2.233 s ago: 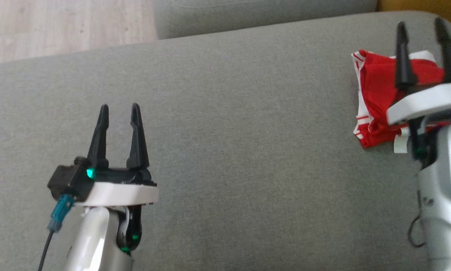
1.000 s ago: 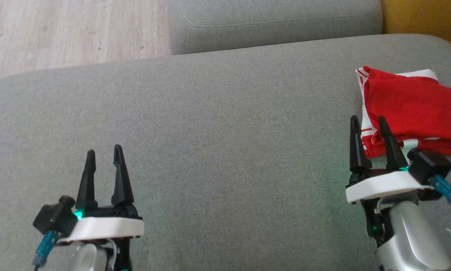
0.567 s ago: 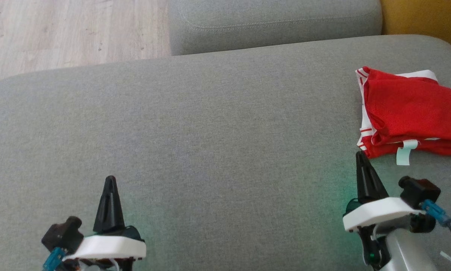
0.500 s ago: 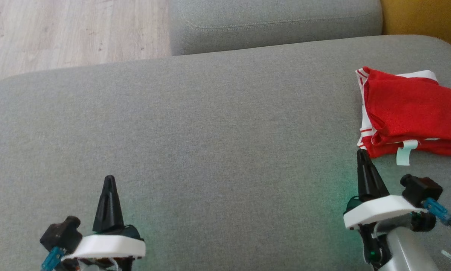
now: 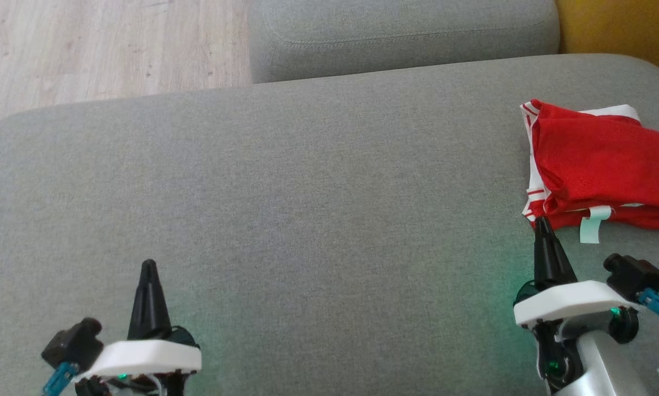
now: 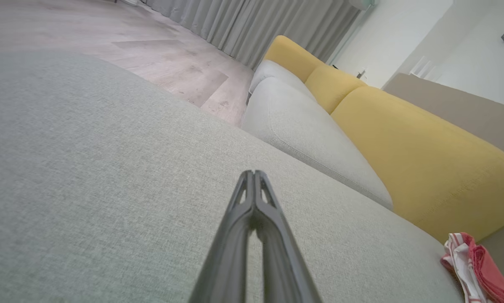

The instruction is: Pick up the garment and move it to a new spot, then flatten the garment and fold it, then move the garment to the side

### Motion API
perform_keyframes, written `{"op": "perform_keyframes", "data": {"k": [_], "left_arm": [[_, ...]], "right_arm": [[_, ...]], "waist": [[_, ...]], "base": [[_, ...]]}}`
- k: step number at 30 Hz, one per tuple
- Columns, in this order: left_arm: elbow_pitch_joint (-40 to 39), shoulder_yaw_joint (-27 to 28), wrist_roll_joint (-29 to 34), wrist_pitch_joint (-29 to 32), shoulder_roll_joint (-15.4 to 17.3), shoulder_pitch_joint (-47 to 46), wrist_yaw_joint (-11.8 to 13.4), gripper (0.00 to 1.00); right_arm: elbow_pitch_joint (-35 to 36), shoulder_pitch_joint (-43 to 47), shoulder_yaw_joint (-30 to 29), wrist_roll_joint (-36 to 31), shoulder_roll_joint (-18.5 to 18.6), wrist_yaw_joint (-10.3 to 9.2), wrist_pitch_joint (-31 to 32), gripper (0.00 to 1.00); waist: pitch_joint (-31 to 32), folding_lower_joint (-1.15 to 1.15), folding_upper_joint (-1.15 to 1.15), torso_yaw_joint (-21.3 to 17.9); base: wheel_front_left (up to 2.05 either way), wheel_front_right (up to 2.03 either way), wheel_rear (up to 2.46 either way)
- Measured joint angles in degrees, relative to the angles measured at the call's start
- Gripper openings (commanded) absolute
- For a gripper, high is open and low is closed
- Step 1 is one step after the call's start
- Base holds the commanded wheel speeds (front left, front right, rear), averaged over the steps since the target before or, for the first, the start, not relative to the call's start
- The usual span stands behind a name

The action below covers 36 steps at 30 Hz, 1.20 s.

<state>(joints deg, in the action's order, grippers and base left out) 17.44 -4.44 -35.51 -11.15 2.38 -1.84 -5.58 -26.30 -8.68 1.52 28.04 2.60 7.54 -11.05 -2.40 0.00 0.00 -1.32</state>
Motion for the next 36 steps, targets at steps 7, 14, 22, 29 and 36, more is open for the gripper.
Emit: {"op": "perform_keyframes", "data": {"k": [7, 14, 22, 29, 36], "left_arm": [[-0.04, 0.71, -3.75, 1.09, 0.01, -0.02, -0.04, 0.0], [-0.08, 0.98, -7.49, 2.29, 0.01, -0.04, -0.07, 0.0], [-0.26, 1.61, -11.78, 3.55, 0.01, -0.09, -0.32, 0.0], [-0.33, 2.61, -16.08, 5.09, 0.01, -0.12, -0.47, 0.0], [-0.4, 2.87, -19.73, 6.11, 0.01, -0.15, -0.47, 0.0]], "right_arm": [[0.78, 0.03, -0.43, 4.17, 0.0, 0.0, 1.07, 0.0], [1.51, 0.08, -1.11, 8.44, 0.0, 0.0, 2.36, 0.0], [2.21, 0.14, -1.88, 13.33, 0.0, 0.0, 3.7, 0.0], [3.08, 0.34, -2.46, 18.08, 0.0, 0.0, 5.11, 0.0], [3.49, 1.3, -3.21, 22.34, 0.0, 0.0, 6.15, 0.0]], "waist": [[0.15, 0.0, 0.0, 0.09], [0.3, 0.0, 0.0, 0.18], [0.47, 0.0, 0.0, 0.27], [0.64, 0.0, 0.0, 0.37], [0.79, 0.0, 0.0, 0.46]], "base": [[0.0, 0.0, 0.0], [0.0, 0.0, 0.0], [0.0, 0.0, 0.0], [0.0, 0.0, 0.0], [0.0, 0.0, 0.0]]}}
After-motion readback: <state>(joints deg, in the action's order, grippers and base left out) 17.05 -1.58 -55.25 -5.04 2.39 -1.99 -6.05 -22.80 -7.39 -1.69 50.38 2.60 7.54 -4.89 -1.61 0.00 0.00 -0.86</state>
